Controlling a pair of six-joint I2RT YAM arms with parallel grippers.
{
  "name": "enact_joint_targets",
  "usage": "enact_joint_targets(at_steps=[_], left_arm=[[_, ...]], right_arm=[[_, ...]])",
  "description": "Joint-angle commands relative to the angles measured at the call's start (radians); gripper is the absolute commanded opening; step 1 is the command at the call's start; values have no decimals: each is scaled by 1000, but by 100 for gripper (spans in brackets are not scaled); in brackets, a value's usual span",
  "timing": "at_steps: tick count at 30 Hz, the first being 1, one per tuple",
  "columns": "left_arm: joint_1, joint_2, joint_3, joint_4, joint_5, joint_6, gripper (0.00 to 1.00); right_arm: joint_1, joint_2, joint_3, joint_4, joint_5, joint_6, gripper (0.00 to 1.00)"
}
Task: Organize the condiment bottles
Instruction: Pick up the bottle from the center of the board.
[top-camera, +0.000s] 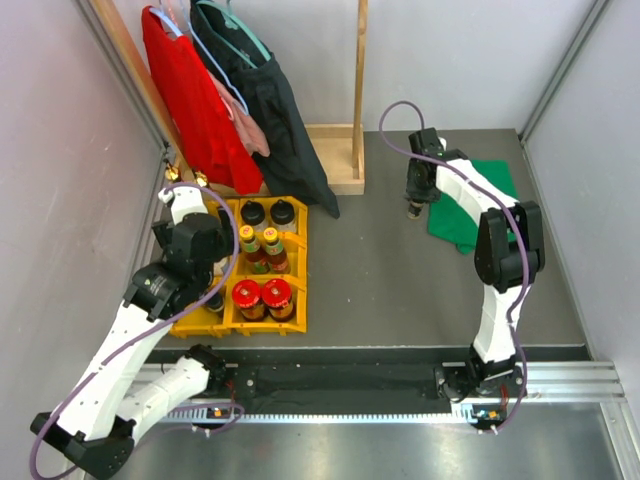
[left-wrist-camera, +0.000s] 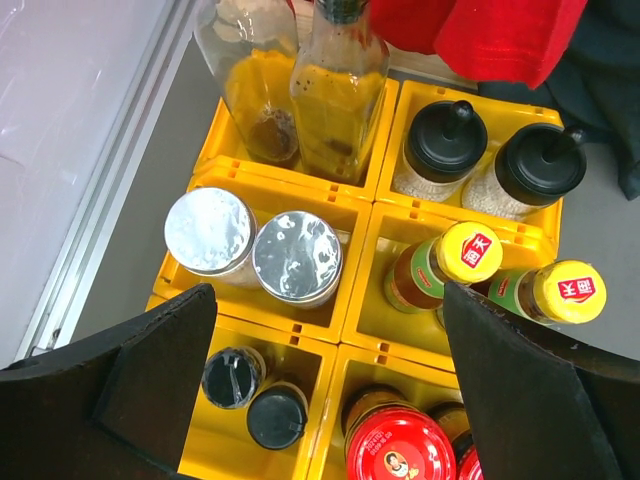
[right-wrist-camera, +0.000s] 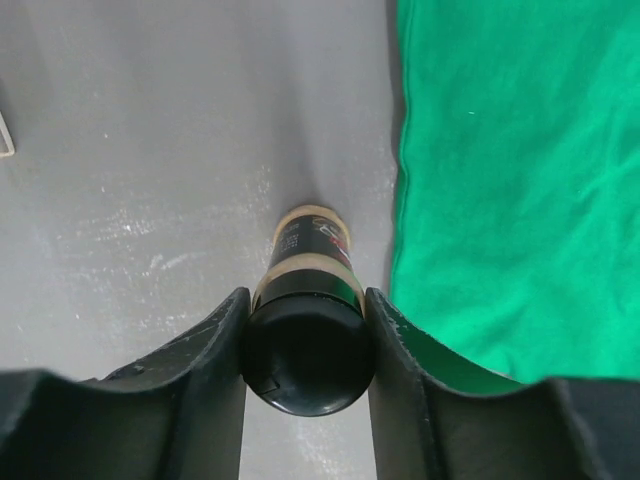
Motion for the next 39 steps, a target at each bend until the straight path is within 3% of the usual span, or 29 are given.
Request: enact_joint_targets(at_steps=[1, 4, 7, 20, 28, 32, 39], left_arm=[[6, -8, 29, 56, -32, 18, 99], [6, 15, 46, 21, -92, -16, 99], [6, 26, 52, 2, -122, -33, 99], [21, 66, 86, -96, -300, -182, 99], [141, 129, 100, 54, -132, -121, 99], [286, 221, 173, 80, -5, -133, 99], [359, 317, 363, 67, -1, -145, 99]], right_arm=[[11, -8, 53, -15, 27, 5, 19], [33, -35, 39, -15, 45, 7, 6], [68, -84, 17, -15, 62, 5, 0], [332, -448, -55, 7, 24, -35, 0], [425, -548, -36, 41, -85, -75, 0], [464, -569, -53, 77, -148, -128, 0], [643, -482, -1, 103, -163, -243, 0]])
